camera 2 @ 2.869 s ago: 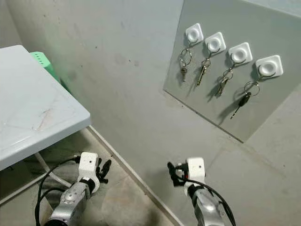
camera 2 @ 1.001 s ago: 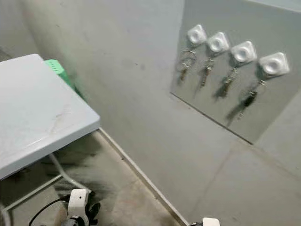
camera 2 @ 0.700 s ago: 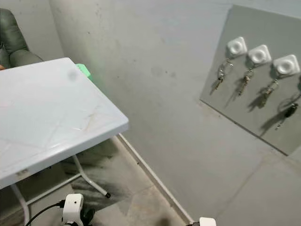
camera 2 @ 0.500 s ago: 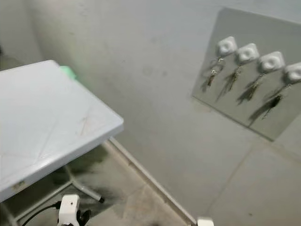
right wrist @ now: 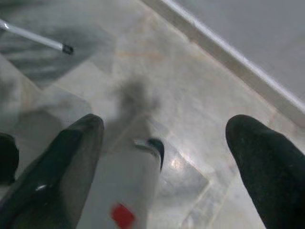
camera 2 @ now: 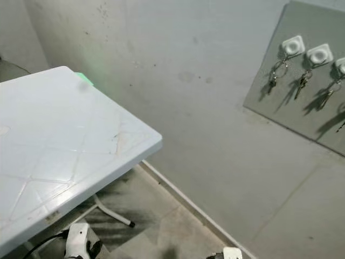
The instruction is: Hang keys on a hook
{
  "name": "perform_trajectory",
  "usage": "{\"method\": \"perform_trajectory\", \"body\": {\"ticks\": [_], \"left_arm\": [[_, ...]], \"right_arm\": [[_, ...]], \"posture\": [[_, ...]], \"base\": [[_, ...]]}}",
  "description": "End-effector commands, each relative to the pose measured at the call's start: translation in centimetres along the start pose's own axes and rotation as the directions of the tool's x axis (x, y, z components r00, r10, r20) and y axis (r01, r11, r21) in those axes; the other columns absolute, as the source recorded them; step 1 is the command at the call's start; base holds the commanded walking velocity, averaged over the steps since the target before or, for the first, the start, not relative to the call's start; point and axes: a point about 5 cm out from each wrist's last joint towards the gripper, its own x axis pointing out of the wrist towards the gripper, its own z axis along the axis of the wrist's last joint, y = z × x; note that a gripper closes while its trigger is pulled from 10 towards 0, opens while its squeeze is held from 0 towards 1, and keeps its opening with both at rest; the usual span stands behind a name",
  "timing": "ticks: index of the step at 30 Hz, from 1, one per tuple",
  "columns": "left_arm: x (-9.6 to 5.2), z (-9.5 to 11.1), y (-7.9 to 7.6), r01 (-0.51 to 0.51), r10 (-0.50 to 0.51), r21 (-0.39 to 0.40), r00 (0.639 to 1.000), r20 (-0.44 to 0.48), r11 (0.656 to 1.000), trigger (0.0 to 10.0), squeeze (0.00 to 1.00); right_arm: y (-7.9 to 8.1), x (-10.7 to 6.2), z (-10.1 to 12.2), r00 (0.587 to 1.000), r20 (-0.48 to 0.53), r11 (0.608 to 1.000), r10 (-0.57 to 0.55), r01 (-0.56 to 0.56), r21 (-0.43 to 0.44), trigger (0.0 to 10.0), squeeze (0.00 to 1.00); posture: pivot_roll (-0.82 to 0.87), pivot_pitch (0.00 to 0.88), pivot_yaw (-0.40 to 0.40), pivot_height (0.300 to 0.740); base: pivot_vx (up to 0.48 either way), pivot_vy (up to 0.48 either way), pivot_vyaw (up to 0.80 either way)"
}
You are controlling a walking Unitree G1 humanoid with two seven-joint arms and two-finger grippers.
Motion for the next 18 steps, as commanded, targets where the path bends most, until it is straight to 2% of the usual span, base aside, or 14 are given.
{"method": "perform_trajectory", "body": {"ticks": [1, 18], "left_arm": [[0.07, 0.03, -0.18, 0.003, -0.002, 0.010, 1.000, -0.006, 1.000, 10.0, 0.00], [-0.26, -0.94, 0.21, -0.005, 0.007, 0.046, 0.999, -0.043, 0.999, 10.0, 0.00]], "right_arm": [[-0.48, -0.02, 0.10, 1.000, -0.010, 1.000, -0.020, 0.020, -0.006, 10.0, 0.00], [-0.08, 0.37, 0.72, 1.000, -0.008, 1.000, -0.020, 0.020, -0.001, 10.0, 0.00]], "posture": [[0.10, 0.000, -0.055, 0.740], [0.10, 0.000, -0.050, 0.740]], "base": [[0.000, 0.000, -0.43], [0.000, 0.000, -0.66]]}}
